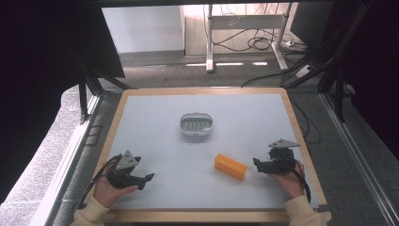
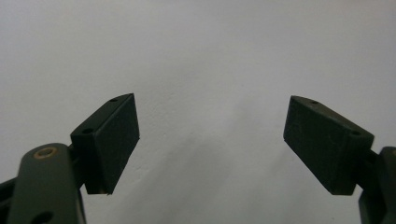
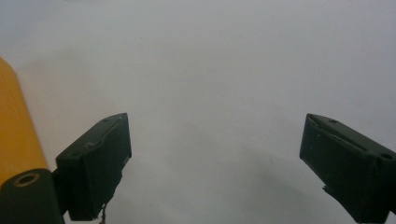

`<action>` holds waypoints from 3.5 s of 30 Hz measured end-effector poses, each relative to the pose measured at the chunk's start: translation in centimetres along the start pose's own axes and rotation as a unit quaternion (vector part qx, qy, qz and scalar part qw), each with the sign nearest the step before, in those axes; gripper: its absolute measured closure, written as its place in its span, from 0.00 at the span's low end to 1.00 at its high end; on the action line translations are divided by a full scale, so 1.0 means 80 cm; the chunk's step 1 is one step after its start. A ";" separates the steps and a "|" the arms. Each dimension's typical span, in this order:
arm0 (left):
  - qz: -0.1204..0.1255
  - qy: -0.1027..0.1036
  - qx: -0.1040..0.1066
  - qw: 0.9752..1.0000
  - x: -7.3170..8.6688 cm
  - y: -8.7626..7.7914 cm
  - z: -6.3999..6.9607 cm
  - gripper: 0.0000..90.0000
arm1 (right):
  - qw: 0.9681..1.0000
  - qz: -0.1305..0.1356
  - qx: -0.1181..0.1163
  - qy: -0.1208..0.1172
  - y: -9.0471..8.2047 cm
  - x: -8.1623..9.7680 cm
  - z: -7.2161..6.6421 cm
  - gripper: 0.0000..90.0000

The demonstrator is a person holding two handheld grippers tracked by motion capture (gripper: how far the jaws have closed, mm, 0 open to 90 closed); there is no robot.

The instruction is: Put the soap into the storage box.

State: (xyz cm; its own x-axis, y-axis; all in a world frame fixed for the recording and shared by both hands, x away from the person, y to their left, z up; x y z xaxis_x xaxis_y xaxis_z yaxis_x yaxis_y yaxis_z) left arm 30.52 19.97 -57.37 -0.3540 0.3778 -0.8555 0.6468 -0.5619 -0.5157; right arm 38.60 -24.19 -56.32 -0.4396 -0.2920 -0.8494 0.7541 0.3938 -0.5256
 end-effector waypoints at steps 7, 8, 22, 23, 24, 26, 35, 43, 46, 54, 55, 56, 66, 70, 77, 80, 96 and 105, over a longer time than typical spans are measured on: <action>-0.002 -0.002 0.006 1.000 0.000 0.005 0.002 0.20 | 1.000 0.004 -0.021 0.007 -0.016 0.006 -0.002 0.13; -0.001 -0.002 0.006 1.000 0.000 0.005 0.002 0.20 | 1.000 0.007 -0.021 0.006 -0.017 0.005 -0.003 0.14; 0.003 0.001 0.004 1.000 0.002 -0.003 0.004 0.20 | 0.999 0.006 -0.031 0.011 -0.021 0.000 -0.012 0.13; 0.003 0.001 0.004 1.000 0.002 -0.003 0.004 0.20 | 0.999 0.006 -0.031 0.011 -0.021 0.000 -0.012 0.13; 0.003 0.001 0.004 1.000 0.002 -0.002 0.004 0.20 | 1.000 0.010 -0.026 0.006 -0.021 -0.001 -0.011 0.14; 0.000 0.004 0.005 1.000 0.003 -0.002 0.004 0.20 | 0.999 0.013 -0.030 0.009 -0.021 -0.002 -0.011 0.14; 0.000 0.000 0.006 1.000 0.003 -0.002 0.006 0.20 | 0.999 0.008 -0.051 0.015 -0.027 -0.009 -0.017 0.15; 0.000 0.004 0.006 1.000 0.001 -0.003 0.008 0.20 | 0.998 0.001 -0.061 0.008 -0.030 -0.027 -0.025 0.13; 0.001 0.003 0.004 1.000 0.001 -0.003 0.007 0.20 | 0.998 0.000 -0.064 0.007 -0.031 -0.030 -0.027 0.13; 0.000 0.007 0.007 1.000 0.001 -0.004 0.008 0.20 | 0.998 0.000 -0.064 -0.018 -0.040 -0.057 -0.040 0.13; 0.001 0.008 0.007 1.000 0.000 -0.004 0.008 0.20 | 0.997 0.000 -0.071 -0.022 -0.041 -0.061 -0.044 0.13; 0.003 0.006 0.008 1.000 0.000 -0.005 0.008 0.20 | 0.997 -0.002 -0.076 -0.024 -0.043 -0.067 -0.050 0.12; 0.007 0.002 0.006 1.000 -0.001 -0.005 0.008 0.20 | 0.994 -0.007 -0.100 -0.041 -0.050 -0.085 -0.069 0.15; 0.004 0.003 0.006 1.000 -0.001 -0.004 0.009 0.20 | 0.993 -0.004 -0.110 -0.045 -0.055 -0.094 -0.075 0.18; 0.006 0.005 0.005 1.000 -0.002 -0.004 0.010 0.20 | 0.992 -0.002 -0.119 -0.047 -0.056 -0.101 -0.085 0.19; 0.007 0.005 0.005 1.000 -0.002 -0.005 0.010 0.20 | 0.990 -0.007 -0.127 -0.062 -0.058 -0.105 -0.096 0.19; 0.006 0.007 0.005 1.000 -0.001 -0.005 0.009 0.20 | 0.985 -0.034 -0.150 -0.073 -0.047 -0.109 -0.122 0.24; 0.006 0.007 0.005 1.000 -0.001 -0.005 0.009 0.20 | 0.980 -0.061 -0.167 -0.088 -0.034 -0.105 -0.139 0.25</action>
State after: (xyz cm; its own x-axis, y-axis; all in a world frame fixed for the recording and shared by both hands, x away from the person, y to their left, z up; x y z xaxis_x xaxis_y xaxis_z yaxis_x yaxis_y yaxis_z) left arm 29.79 19.61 -57.10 -0.3369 0.3817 -0.8607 0.6442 -0.5732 -0.5064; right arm 34.82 -13.14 -48.28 -0.4027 -0.4895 -0.7735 0.4861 0.6016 -0.6338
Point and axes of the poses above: each handheld gripper's, and its own axes: y roughly forward along the jaws, x roughly out of its underside, z roughly to its right, the point moved 8 cm from there along y, roughly forward along the jaws, and after that the axes turned 13 degrees about z, right-handed, at the moved point
